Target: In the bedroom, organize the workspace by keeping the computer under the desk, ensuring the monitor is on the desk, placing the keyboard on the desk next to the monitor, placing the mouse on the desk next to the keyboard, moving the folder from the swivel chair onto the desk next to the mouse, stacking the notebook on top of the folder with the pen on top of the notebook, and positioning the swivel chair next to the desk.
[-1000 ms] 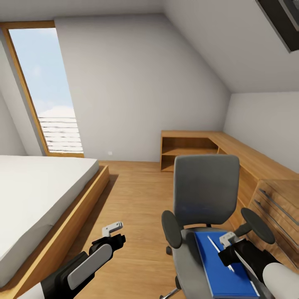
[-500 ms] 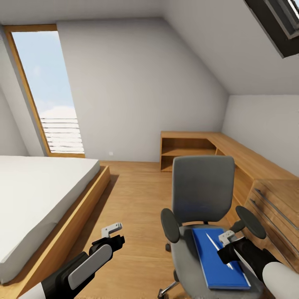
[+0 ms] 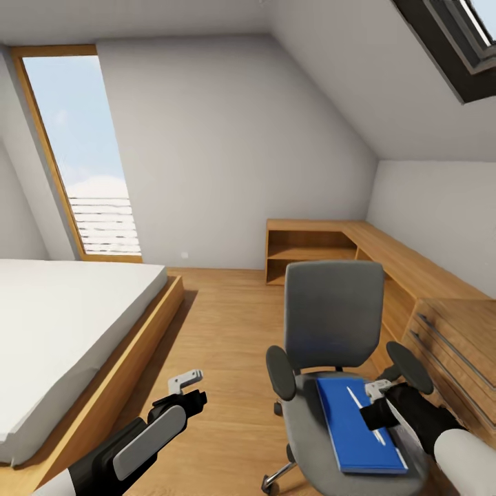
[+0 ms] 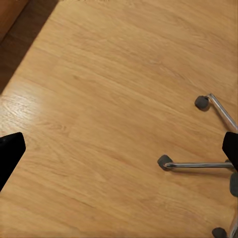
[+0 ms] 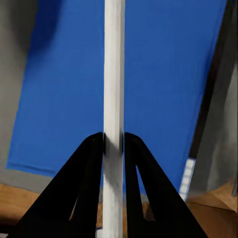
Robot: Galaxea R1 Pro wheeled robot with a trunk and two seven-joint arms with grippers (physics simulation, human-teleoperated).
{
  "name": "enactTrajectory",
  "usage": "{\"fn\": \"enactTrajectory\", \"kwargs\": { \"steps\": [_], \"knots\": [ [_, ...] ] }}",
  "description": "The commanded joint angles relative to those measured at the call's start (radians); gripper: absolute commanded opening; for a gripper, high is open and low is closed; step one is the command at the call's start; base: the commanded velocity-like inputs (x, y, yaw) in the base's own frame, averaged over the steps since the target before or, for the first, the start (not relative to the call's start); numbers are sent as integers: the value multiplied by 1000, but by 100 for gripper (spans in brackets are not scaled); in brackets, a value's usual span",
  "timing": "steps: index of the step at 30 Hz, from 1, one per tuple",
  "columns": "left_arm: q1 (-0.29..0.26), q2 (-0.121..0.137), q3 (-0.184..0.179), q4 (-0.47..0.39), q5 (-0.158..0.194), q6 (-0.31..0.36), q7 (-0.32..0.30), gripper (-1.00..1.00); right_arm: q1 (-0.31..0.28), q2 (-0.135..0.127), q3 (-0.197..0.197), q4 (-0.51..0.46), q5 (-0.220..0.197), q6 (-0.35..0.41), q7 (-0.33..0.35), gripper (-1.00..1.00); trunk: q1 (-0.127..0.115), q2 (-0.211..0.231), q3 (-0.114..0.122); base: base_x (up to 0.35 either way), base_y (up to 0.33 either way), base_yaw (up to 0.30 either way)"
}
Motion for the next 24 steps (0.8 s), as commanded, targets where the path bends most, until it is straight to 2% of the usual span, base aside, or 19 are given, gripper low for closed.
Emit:
{"fn": "enactTrajectory", "kwargs": {
  "steps": [1, 4, 6, 12, 13, 14, 19, 20, 22, 23, 24],
  "knots": [
    [-1, 1, -2, -1, 2, 5, 5, 100, -1, -1, -17, -7, -6, 18, 3, -100, -4, 7, 2, -4, 0, 0],
    [-1, 1, -2, -1, 2, 5, 5, 100, -1, -2, -80, -44, -2, 57, 2, -100, -15, 28, 11, -2, 0, 0],
    [-1, 1, -2, -1, 3, 5, 5, 100, -1, -3, -104, -70, -2, 83, 2, -100, -23, 42, 18, -1, 0, 0],
    [-1, 1, -2, -1, 3, 5, 5, 100, -1, -2, -132, -105, -3, 194, 1, -100, -46, 84, 36, 0, 0, 0],
    [-1, 1, -1, -1, 3, 5, 5, 100, -1, -3, -149, -140, -3, 252, 0, -100, -50, 91, 40, 0, 0, 0],
    [-1, 1, -1, -1, 3, 5, 5, 100, -1, -3, -158, -157, -3, 270, 0, -100, -54, 98, 43, 0, 0, 0],
    [-1, 2, -1, -1, 2, 5, 6, 100, 1, -3, -245, -259, -3, 390, -1, -100, -73, 133, 58, 0, 0, 0],
    [-1, 2, -1, 3, 2, 5, 6, 100, 2, -3, -308, -300, -3, 429, -4, -100, -77, 140, 62, 0, 0, 0],
    [-1, 2, 0, 9, 2, 5, 6, 100, 2, -3, -328, -310, -3, 436, -5, -100, -84, 154, 68, 0, 0, 0],
    [-1, 2, 1, 13, 1, 5, 6, 100, 2, -5, -357, -347, -2, 439, -6, -100, -88, 161, 71, 0, 0, 0],
    [-1, 2, 1, 14, 1, 5, 6, 100, 2, -5, -358, -349, -2, 439, -6, -100, -92, 168, 74, 0, 0, 0]
  ]
}}
